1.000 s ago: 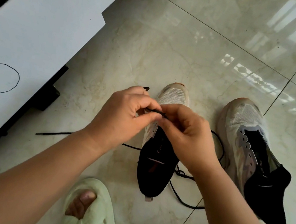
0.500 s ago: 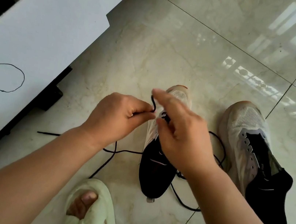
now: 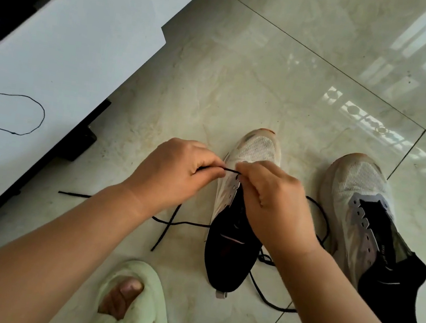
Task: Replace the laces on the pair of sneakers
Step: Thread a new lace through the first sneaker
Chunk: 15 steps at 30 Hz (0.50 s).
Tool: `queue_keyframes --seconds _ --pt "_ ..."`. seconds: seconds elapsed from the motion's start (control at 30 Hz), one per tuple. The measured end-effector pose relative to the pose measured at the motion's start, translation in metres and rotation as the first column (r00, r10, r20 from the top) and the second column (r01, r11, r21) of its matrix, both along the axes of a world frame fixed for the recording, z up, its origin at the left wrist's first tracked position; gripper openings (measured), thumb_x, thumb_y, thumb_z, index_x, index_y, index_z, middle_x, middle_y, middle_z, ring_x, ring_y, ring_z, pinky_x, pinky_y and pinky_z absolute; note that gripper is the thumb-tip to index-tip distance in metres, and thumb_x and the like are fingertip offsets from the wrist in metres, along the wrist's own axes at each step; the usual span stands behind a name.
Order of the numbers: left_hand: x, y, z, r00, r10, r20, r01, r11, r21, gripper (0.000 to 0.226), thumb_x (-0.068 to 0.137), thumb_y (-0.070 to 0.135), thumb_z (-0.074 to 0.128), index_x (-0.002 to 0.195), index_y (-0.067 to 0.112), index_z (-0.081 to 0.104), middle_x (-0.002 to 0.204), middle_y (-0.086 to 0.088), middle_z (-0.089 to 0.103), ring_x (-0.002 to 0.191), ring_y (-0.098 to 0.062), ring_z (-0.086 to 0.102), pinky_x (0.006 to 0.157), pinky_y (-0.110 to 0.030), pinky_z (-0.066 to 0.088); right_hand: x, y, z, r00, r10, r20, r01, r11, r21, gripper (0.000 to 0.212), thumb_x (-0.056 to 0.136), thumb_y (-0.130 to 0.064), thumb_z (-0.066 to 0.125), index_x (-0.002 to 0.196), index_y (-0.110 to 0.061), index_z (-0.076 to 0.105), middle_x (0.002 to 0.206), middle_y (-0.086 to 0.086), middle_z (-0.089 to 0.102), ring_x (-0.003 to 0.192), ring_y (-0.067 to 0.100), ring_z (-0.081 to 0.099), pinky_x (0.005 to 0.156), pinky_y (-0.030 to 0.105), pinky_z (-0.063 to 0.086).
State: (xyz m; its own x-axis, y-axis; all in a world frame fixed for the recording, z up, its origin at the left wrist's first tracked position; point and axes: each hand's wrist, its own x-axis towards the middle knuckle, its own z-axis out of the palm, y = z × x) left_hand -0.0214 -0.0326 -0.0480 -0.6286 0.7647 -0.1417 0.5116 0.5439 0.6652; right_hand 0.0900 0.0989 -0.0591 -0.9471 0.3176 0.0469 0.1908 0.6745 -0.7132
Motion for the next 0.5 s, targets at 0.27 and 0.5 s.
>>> queue_keyframes --seconds 0.27,0.5 --pt "-0.012 -0.048 -0.027 0.954 0.298 0.02 -0.292 0.946 -0.142 0.011 0.085 0.022 0.066 0.09 0.019 0.075 0.066 0.011 0.066 0.063 -0.002 0.061 0.063 -0.013 0.045 0.01 0.029 -0.013 0.933 -0.352 0.078 0.342 0.932 0.121 0.014 0.086 -0.005 0.057 0.091 0.001 0.068 0.09 0.014 0.065 0.067 0.034 0.059 0.061 0.042 0.051" --pt "0.005 -0.005 0.002 0.993 0.098 0.068 -0.101 0.994 0.034 0.018 0.082 0.036 0.067 0.082 0.019 0.075 0.062 -0.001 0.066 0.057 -0.014 0.062 0.058 -0.034 0.05 -0.003 -0.016 0.008 0.995 0.066 -0.07 -0.063 0.997 0.042 0.045 0.078 0.004 0.056 0.122 -0.004 0.059 0.123 0.012 0.061 0.086 0.034 0.068 0.062 0.043 0.057"
